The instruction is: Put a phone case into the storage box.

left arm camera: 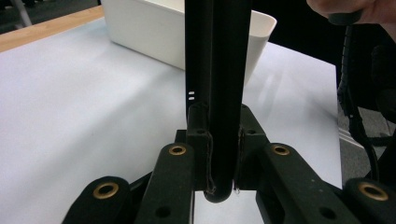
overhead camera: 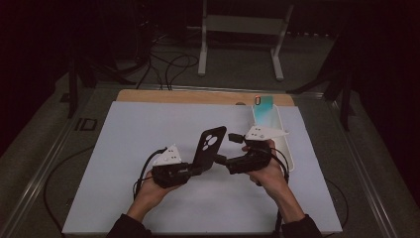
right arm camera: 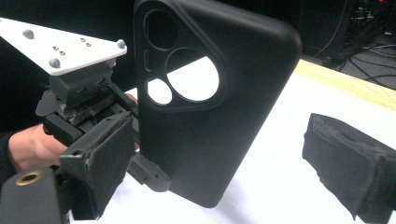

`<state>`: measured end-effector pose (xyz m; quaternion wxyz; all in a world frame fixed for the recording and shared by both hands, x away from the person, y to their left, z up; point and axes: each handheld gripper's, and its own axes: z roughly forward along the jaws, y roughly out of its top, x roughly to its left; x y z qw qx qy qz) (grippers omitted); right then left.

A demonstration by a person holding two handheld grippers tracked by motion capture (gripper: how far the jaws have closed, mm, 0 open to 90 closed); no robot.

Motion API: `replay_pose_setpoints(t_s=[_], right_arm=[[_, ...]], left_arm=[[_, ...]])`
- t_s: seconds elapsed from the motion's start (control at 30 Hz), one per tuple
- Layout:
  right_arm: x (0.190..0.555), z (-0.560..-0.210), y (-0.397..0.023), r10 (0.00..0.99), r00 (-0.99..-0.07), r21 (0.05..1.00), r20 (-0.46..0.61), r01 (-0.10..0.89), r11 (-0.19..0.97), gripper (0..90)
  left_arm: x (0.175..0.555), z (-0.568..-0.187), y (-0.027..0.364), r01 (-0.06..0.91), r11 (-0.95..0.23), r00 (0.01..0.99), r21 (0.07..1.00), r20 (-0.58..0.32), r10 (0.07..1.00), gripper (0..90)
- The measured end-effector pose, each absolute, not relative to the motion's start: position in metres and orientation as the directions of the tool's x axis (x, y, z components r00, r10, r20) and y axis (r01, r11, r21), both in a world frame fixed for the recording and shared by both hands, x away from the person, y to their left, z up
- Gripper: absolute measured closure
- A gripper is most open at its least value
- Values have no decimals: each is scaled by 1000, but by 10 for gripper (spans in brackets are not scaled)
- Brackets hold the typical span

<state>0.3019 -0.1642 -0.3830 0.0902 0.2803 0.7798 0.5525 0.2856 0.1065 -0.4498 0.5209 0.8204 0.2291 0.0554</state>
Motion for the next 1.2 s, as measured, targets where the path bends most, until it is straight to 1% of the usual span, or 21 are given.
replay_pose_setpoints(t_s=[0.33, 0.57, 0.73, 0.93, 1.03, 1.2], right_arm=[[300, -381, -157, 560, -810, 912, 172, 346, 221, 84], [298, -378, -146, 569, -800, 915, 191, 355, 193, 90], [299, -377, -138, 574, -790, 912, 213, 372, 174, 90], [303, -382, -138, 613, -751, 902, 247, 409, 137, 89], [306, -385, -141, 610, -737, 894, 290, 436, 102, 89], [308, -384, -139, 606, -735, 896, 306, 438, 79, 89]], left_arm=[[285, -453, 111, 329, -343, 873, 880, -144, 466, 805], [283, -455, 106, 323, -365, 873, 873, -126, 472, 806], [282, -457, 103, 321, -382, 872, 867, -113, 477, 806], [282, -456, 106, 324, -358, 865, 876, -121, 487, 808], [281, -456, 105, 320, -358, 868, 877, -120, 481, 808], [280, -458, 100, 309, -369, 883, 877, -120, 454, 808]])
